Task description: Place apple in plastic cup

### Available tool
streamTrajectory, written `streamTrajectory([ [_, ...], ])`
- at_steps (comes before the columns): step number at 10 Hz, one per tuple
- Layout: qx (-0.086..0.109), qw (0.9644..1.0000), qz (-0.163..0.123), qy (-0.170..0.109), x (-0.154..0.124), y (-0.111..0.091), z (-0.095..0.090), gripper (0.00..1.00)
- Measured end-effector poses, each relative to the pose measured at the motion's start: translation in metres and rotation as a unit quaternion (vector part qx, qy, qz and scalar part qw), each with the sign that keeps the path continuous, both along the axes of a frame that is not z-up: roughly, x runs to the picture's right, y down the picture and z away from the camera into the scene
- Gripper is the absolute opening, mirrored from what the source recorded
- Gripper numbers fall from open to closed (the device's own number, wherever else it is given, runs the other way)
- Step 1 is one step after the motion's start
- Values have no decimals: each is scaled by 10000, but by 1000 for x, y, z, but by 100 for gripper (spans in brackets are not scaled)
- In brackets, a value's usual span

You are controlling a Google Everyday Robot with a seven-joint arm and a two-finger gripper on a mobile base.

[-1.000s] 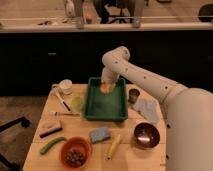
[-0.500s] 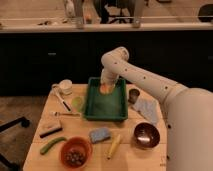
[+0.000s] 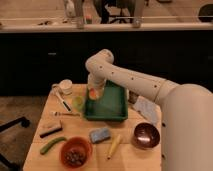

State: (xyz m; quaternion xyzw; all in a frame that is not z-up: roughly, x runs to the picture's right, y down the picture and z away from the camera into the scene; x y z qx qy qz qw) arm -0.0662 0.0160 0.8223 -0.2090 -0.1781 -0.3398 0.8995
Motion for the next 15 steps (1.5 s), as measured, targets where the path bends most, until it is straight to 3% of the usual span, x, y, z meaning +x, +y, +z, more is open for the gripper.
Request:
streamTrajectory([
  [3, -36, 9993, -298, -204, -26, 7, -7, 0],
  [7, -76, 9982, -488, -348, -47, 12, -9, 0],
  [15, -61, 9977, -576, -363, -49, 12, -9, 0],
])
